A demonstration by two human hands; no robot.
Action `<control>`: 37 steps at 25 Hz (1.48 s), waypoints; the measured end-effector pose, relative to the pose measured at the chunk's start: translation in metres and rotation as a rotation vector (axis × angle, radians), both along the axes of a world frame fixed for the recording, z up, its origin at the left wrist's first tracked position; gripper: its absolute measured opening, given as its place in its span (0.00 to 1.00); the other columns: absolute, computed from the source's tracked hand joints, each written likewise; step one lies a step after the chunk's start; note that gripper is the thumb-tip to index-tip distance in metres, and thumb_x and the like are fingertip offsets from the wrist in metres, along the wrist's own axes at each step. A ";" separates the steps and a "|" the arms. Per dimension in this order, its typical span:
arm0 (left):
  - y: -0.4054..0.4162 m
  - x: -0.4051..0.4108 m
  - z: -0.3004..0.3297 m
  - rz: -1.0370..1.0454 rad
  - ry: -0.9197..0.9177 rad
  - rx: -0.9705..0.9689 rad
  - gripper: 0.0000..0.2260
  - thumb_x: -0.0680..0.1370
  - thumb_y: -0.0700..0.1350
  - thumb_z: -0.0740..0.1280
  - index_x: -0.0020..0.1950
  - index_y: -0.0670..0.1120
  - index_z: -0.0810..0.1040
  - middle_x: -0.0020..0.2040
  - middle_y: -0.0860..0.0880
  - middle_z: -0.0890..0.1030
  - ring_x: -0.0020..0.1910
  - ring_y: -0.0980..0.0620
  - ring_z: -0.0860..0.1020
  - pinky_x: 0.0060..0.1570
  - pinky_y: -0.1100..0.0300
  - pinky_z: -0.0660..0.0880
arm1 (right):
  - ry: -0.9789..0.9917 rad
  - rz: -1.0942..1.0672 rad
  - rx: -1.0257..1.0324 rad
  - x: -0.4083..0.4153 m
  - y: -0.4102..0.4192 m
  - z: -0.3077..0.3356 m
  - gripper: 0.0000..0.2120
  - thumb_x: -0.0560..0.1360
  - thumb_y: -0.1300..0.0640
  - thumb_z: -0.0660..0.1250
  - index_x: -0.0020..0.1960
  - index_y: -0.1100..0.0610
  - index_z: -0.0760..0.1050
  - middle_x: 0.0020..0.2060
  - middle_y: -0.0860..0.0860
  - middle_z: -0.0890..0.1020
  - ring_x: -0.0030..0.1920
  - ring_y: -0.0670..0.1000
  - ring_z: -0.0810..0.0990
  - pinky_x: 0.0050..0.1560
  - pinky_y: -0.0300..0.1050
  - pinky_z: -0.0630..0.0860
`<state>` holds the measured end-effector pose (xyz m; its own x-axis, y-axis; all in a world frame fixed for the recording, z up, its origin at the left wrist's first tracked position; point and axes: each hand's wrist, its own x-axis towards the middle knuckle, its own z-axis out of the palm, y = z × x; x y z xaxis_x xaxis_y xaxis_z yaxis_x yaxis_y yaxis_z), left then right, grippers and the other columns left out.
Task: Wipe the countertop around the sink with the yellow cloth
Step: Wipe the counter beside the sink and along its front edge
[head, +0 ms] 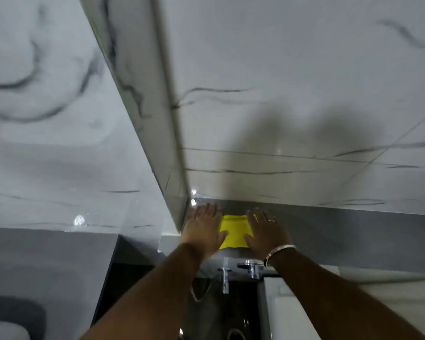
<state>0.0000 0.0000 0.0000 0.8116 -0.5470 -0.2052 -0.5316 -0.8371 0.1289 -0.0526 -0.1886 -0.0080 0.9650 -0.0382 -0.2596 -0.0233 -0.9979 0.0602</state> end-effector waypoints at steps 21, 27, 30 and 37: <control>0.028 -0.009 0.000 -0.258 0.015 0.021 0.11 0.75 0.45 0.66 0.54 0.41 0.76 0.50 0.39 0.82 0.45 0.39 0.82 0.34 0.51 0.77 | 0.109 0.251 0.135 0.011 0.000 0.017 0.16 0.73 0.63 0.58 0.61 0.58 0.69 0.53 0.58 0.80 0.54 0.61 0.79 0.51 0.52 0.75; 0.115 -0.035 0.069 -0.069 0.076 -0.072 0.19 0.77 0.38 0.62 0.67 0.47 0.71 0.65 0.42 0.72 0.61 0.40 0.74 0.57 0.47 0.74 | 0.068 0.405 0.353 0.012 0.058 0.062 0.03 0.76 0.56 0.60 0.48 0.54 0.69 0.42 0.61 0.82 0.45 0.64 0.81 0.41 0.55 0.77; 0.180 -0.066 0.099 0.168 0.040 -0.162 0.18 0.73 0.39 0.62 0.63 0.48 0.73 0.56 0.43 0.76 0.54 0.41 0.77 0.52 0.48 0.75 | 0.101 0.567 0.352 0.017 0.123 0.097 0.09 0.79 0.54 0.57 0.54 0.57 0.70 0.48 0.62 0.81 0.49 0.64 0.80 0.44 0.55 0.74; 0.322 -0.089 0.119 0.463 -0.126 -0.221 0.17 0.74 0.36 0.63 0.62 0.46 0.76 0.50 0.43 0.78 0.50 0.42 0.77 0.46 0.51 0.74 | 0.054 0.749 0.320 0.044 0.284 0.123 0.10 0.79 0.54 0.57 0.55 0.59 0.69 0.53 0.59 0.77 0.54 0.62 0.76 0.48 0.53 0.72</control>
